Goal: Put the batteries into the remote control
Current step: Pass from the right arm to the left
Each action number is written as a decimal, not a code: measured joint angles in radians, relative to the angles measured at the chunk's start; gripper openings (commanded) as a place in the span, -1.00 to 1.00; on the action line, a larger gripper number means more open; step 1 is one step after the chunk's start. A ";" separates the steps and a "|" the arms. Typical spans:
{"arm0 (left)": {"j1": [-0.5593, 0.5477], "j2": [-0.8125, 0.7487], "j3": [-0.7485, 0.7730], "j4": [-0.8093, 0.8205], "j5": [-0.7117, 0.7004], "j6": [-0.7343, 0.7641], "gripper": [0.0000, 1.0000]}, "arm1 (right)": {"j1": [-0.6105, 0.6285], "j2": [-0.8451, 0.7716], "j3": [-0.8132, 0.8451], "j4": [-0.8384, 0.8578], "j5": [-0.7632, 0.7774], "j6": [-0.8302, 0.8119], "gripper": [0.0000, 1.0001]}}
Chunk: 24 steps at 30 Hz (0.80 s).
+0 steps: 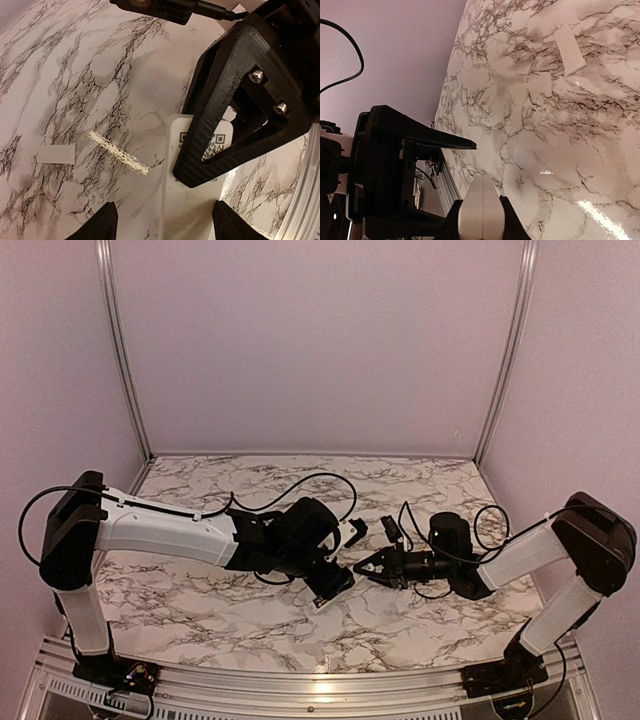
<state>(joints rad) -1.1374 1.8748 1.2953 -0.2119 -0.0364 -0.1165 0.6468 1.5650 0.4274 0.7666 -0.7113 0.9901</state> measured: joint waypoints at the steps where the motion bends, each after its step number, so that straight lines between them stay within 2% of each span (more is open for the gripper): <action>1: -0.001 0.005 0.003 0.000 0.001 0.002 0.30 | 0.000 0.000 0.000 -0.002 0.005 0.001 -0.91; 9: -0.020 0.018 0.014 -0.003 0.030 0.024 0.33 | 0.000 0.000 0.003 -0.003 0.011 0.004 -0.91; 18: -0.025 0.048 0.029 -0.021 0.032 0.046 -0.31 | 0.000 0.000 0.006 -0.016 0.006 0.003 -0.79; 20: -0.026 0.050 0.031 -0.025 0.026 0.054 -0.35 | 0.000 0.000 0.007 -0.022 0.007 0.006 -0.69; 24: -0.027 0.049 0.032 -0.030 0.012 0.053 -0.44 | 0.001 -0.002 0.008 -0.029 0.005 0.003 -0.22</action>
<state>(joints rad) -1.1641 1.9240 1.3273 -0.2420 -0.0246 -0.0631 0.6479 1.5631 0.4355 0.7372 -0.7063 0.9928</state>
